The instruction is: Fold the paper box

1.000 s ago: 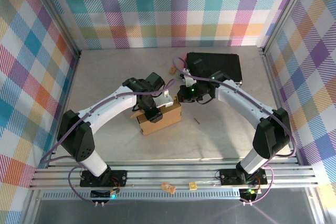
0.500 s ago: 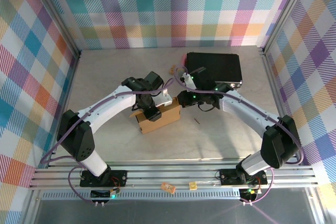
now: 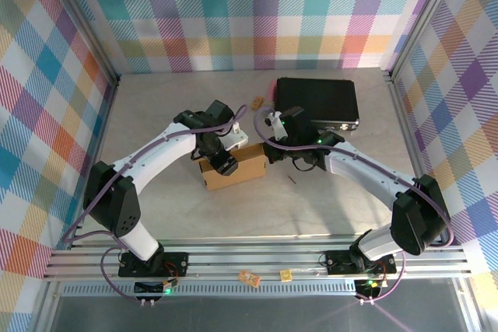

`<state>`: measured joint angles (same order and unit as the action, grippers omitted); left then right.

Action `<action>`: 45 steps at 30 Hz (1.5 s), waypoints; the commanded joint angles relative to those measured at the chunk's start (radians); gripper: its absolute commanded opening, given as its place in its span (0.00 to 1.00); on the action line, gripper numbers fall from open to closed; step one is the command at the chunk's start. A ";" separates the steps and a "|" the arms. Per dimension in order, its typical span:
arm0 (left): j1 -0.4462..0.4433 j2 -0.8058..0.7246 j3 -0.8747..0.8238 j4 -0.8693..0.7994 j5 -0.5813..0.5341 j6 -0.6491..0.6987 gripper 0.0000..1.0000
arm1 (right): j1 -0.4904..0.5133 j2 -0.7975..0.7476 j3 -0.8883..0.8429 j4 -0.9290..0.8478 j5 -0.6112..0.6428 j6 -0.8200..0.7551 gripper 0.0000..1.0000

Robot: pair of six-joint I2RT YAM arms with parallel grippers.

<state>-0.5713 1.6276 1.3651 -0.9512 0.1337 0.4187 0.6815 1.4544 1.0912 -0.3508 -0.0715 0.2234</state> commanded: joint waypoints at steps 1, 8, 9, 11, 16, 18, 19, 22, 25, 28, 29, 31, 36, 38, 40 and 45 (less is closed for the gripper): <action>0.044 -0.077 -0.005 0.093 0.052 -0.151 0.61 | 0.019 0.033 0.002 -0.096 0.004 0.005 0.00; 0.091 -0.170 -0.039 0.123 0.108 -0.310 0.70 | 0.024 0.060 0.038 -0.121 0.005 0.011 0.00; 0.093 -0.184 -0.042 0.116 0.105 -0.315 0.71 | 0.026 0.061 0.041 -0.121 0.007 0.013 0.00; 0.098 -0.214 -0.049 0.106 0.093 -0.323 0.71 | 0.027 0.058 0.044 -0.124 0.008 0.016 0.00; 0.129 -0.295 -0.067 0.094 0.088 -0.347 0.73 | 0.027 0.046 0.050 -0.128 0.015 0.024 0.00; 0.138 -0.302 -0.069 0.080 0.086 -0.351 0.73 | 0.027 0.046 0.050 -0.127 0.016 0.029 0.00; 0.141 -0.304 -0.072 0.075 0.084 -0.354 0.73 | 0.027 0.046 0.050 -0.127 0.020 0.031 0.00; 0.152 -0.314 -0.058 0.051 0.047 -0.376 0.71 | 0.028 0.047 0.057 -0.131 0.031 0.033 0.00; 0.159 -0.330 -0.015 -0.009 -0.014 -0.395 0.63 | 0.028 0.047 0.072 -0.149 0.051 0.029 0.00; 0.160 -0.336 0.046 -0.103 -0.045 -0.403 0.49 | 0.028 0.043 0.083 -0.159 0.061 0.019 0.00; 0.161 -0.344 0.059 -0.129 -0.062 -0.414 0.48 | 0.027 0.041 0.084 -0.164 0.066 0.016 0.00; 0.160 -0.367 0.067 -0.164 -0.078 -0.433 0.48 | 0.027 0.038 0.086 -0.166 0.072 0.011 0.00; 0.161 -0.434 0.042 -0.191 -0.030 -0.449 0.54 | 0.026 0.036 0.102 -0.184 0.101 0.005 0.00; 0.160 -0.444 0.027 -0.199 -0.007 -0.441 0.54 | 0.026 0.037 0.106 -0.185 0.098 0.001 0.00; 0.159 -0.454 0.010 -0.198 0.002 -0.430 0.55 | 0.026 0.035 0.107 -0.183 0.095 0.001 0.00; 0.157 -0.446 -0.017 -0.183 0.057 -0.402 0.58 | 0.026 0.031 0.107 -0.186 0.093 0.005 0.00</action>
<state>-0.4229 1.1763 1.3651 -1.1091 0.1360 -0.0044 0.7017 1.5043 1.1721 -0.5034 0.0120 0.2455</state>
